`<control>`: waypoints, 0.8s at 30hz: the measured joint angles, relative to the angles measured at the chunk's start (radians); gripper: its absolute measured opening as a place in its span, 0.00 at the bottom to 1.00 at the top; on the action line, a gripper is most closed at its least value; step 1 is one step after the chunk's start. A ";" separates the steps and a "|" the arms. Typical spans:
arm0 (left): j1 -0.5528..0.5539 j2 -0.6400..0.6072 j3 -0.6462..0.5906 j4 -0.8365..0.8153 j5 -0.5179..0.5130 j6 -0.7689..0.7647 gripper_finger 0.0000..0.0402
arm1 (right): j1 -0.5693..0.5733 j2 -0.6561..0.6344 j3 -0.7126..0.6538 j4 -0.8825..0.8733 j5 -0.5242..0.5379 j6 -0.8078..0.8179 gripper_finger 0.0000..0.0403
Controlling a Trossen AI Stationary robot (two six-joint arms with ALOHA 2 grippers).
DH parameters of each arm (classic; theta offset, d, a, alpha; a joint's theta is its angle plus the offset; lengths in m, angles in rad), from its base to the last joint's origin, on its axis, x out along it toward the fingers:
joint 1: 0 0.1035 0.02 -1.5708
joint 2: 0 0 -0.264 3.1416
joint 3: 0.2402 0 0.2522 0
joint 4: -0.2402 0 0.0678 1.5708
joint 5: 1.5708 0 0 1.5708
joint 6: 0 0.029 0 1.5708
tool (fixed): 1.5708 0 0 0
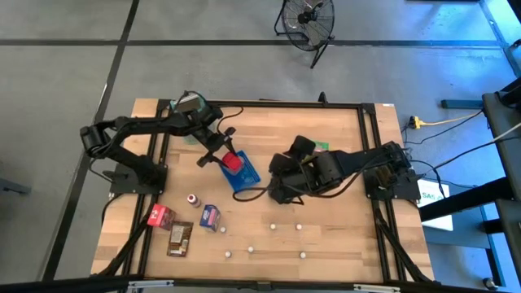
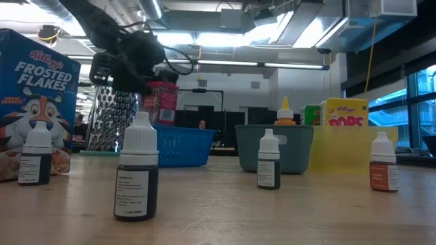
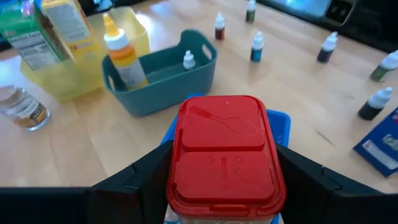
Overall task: Pick & Place Kitchen Items
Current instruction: Put the red seasoning can into the blue bin
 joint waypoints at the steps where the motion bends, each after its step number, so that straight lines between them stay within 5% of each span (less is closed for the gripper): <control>1: 0.007 0.000 0.000 -0.004 0.017 0.003 0.56 | -0.003 0.000 0.000 0.003 0.000 -0.007 0.77; 24: 0.026 0.091 0.000 -0.016 0.075 0.097 0.56 | -0.017 0.000 0.000 0.032 -0.004 -0.046 0.77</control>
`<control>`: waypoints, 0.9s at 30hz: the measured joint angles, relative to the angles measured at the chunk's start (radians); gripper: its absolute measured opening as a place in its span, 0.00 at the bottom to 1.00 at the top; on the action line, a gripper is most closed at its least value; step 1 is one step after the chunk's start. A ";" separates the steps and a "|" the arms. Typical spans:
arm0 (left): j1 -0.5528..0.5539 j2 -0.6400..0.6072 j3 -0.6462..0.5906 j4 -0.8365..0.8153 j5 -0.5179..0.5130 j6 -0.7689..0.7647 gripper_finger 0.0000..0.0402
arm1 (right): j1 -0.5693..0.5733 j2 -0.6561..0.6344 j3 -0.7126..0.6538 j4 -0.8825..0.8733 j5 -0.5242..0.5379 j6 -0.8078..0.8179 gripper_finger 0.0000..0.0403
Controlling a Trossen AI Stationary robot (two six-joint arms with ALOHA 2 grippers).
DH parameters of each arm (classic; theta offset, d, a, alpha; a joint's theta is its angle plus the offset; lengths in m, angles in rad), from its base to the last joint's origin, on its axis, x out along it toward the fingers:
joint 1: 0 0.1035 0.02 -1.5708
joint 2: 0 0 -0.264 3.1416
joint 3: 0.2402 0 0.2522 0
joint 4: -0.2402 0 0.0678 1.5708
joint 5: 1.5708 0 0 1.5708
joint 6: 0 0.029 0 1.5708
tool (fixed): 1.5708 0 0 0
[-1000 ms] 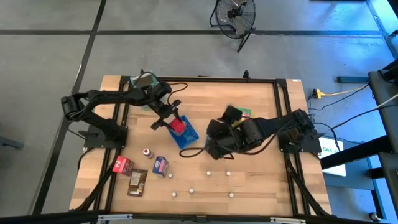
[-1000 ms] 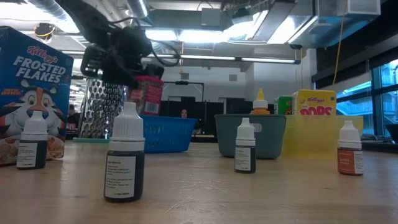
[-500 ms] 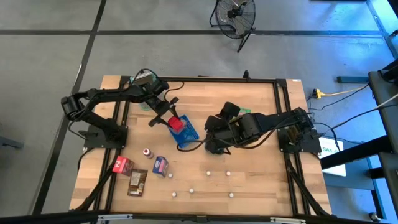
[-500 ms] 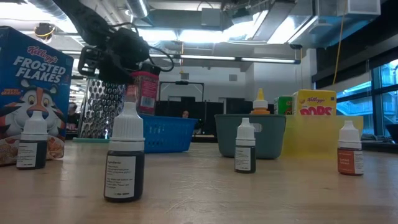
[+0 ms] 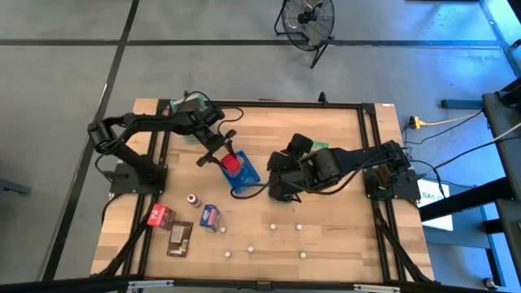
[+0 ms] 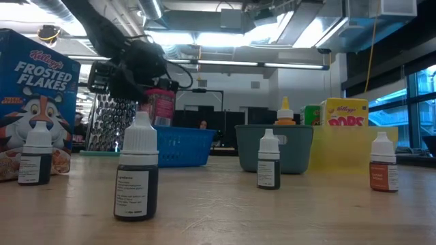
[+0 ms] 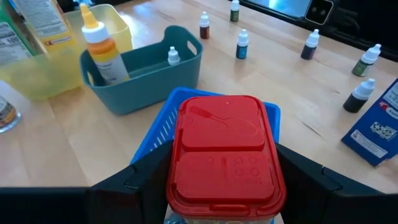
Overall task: Pick & Place Kitchen Items
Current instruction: Put the red seasoning can into the blue bin
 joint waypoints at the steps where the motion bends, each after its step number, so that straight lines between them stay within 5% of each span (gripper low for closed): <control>1: 0.000 0.010 0.000 0.007 0.000 0.000 0.56 | -0.001 0.000 0.000 0.002 0.000 0.000 0.77; 27: 0.000 0.080 0.000 0.015 -0.009 0.034 0.56 | -0.046 0.000 -0.069 0.056 -0.033 -0.045 0.77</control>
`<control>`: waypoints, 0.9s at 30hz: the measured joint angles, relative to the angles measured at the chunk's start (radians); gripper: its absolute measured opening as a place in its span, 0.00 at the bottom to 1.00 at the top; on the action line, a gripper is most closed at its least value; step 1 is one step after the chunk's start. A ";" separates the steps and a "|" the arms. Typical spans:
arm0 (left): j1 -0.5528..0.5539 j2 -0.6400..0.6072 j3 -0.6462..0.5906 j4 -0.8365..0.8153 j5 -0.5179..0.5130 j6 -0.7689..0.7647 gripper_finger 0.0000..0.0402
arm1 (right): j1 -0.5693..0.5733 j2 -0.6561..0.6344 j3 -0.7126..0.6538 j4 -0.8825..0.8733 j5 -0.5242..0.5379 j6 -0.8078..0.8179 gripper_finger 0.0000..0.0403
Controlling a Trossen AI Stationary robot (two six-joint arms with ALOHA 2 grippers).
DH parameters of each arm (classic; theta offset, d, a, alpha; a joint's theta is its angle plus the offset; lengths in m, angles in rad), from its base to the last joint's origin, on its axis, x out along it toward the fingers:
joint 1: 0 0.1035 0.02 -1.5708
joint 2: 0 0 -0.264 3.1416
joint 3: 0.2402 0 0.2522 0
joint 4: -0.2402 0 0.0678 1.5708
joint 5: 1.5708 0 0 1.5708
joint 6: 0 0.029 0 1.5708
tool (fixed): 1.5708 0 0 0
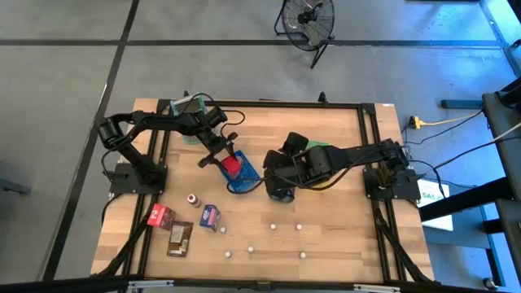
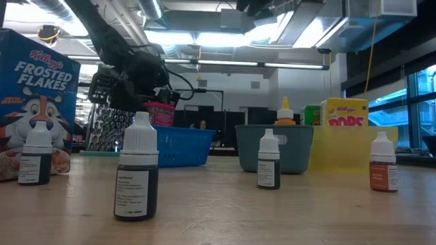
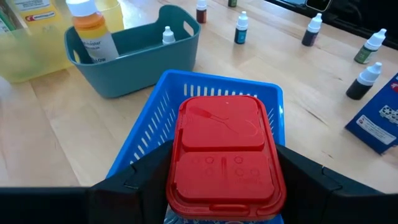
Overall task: Pick & Place Kitchen Items
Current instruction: Put the red seasoning can into the blue bin
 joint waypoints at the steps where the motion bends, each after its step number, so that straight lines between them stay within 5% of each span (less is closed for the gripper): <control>1: 0.000 0.000 0.000 0.000 0.000 0.002 0.56 | 0.000 0.000 0.000 0.003 -0.001 0.000 0.77; 27: 0.000 0.000 0.000 -0.007 0.001 -0.011 0.65 | -0.001 0.000 0.000 0.010 0.000 -0.001 0.77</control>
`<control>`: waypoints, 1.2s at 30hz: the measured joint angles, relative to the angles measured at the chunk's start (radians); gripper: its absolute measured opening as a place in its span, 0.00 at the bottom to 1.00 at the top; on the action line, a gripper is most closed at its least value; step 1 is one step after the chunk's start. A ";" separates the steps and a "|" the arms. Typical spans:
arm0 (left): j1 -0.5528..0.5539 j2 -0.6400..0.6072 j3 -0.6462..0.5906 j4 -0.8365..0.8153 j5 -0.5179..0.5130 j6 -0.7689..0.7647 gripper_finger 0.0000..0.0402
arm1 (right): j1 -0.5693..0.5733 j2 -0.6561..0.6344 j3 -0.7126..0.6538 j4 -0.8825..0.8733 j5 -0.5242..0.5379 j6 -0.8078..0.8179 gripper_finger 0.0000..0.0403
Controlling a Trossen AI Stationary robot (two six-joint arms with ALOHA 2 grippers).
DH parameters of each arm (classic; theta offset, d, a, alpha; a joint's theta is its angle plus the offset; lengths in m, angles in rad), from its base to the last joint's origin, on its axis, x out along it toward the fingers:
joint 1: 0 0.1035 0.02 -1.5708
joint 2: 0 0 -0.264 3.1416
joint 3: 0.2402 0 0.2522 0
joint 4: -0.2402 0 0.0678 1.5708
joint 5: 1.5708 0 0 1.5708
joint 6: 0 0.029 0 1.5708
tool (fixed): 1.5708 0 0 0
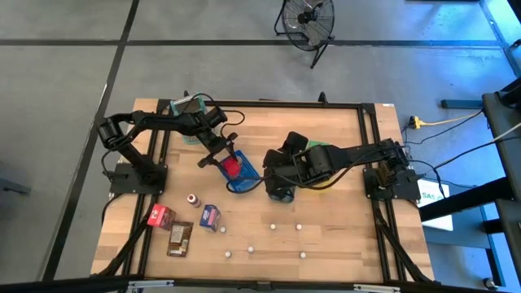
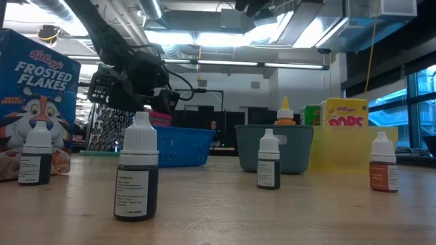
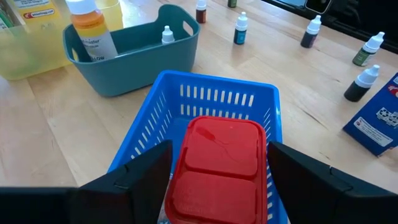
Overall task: Pick & Place Kitchen Items
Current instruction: Put the red seasoning can into the blue bin, then put the orange food coloring bottle into the green bin
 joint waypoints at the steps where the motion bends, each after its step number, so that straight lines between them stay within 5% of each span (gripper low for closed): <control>1: 0.000 0.000 0.000 0.000 0.000 0.000 0.65 | 0.000 0.000 0.000 0.001 0.000 0.000 0.77; 21: 0.000 -0.037 0.023 0.016 0.000 -0.089 0.65 | -0.001 0.000 -0.002 0.011 -0.016 -0.001 0.77; 36: 0.000 -0.355 0.023 0.040 -0.026 -0.354 0.65 | -0.007 -0.010 -0.002 -0.040 -0.016 0.021 0.77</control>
